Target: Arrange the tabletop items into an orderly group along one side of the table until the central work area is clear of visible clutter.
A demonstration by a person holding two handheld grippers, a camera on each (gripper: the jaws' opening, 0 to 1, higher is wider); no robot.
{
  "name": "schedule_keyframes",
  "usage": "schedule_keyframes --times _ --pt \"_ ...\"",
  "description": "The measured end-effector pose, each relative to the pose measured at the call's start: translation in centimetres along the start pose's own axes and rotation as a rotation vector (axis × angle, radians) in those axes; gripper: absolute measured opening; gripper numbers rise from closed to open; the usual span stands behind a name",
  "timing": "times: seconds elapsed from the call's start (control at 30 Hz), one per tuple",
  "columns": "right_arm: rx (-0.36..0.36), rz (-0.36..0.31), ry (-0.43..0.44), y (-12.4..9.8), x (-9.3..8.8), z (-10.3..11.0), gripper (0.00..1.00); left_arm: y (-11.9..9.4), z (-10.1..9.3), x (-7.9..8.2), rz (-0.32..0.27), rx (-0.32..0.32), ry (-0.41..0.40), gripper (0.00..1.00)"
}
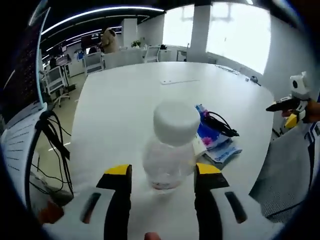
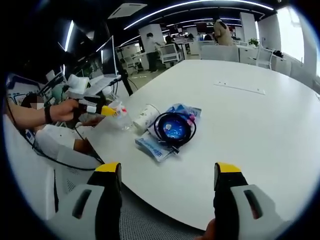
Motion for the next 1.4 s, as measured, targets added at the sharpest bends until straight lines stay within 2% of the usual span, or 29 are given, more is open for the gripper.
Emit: schedule_keyframes --times 0.17,0.23,0.3,0.73,0.97,1.23,1.4 --pt "-0.001 0.004 0.001 0.0 -0.1 0.0 0.75 0.1 -0.2 0.2 -0.007 -0.028 0.009 0.44" --pt "-0.003 0.003 0.002 -0.1 -0.2 0.0 0.75 0.2 -0.8 0.2 -0.005 -0.044 0.023 0.39" --pt "-0.005 0.003 0.003 -0.1 -0.2 0.0 0.75 0.2 -0.8 0.1 0.011 -0.021 0.066 0.38" --pt "-0.012 0.001 0.007 -0.4 -0.3 -0.4 0.75 0.4 -0.8 0.2 -0.017 0.019 0.009 0.37" --pt "-0.003 0.011 0.002 -0.2 -0.5 -0.4 0.75 0.7 -0.7 0.4 -0.033 0.072 -0.041 0.37" --pt "0.005 0.013 -0.012 -0.1 0.0 -0.7 0.75 1.5 -0.3 0.9 -0.055 0.170 -0.083 0.37" --pt "0.010 0.017 -0.010 -0.1 -0.1 -0.9 0.75 2.0 0.0 1.4 -0.054 0.200 -0.095 0.37"
Point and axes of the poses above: the point that each gripper's makers call its tool centre point, and the gripper's own axes: y roughly forward along the fingers, z roughly to its left, x roughly out of its top, the point moved 4 cm from there along -y, roughly backward along the fingers, and after that the axes turned 3 degrees about x, right-handed, at the moved point
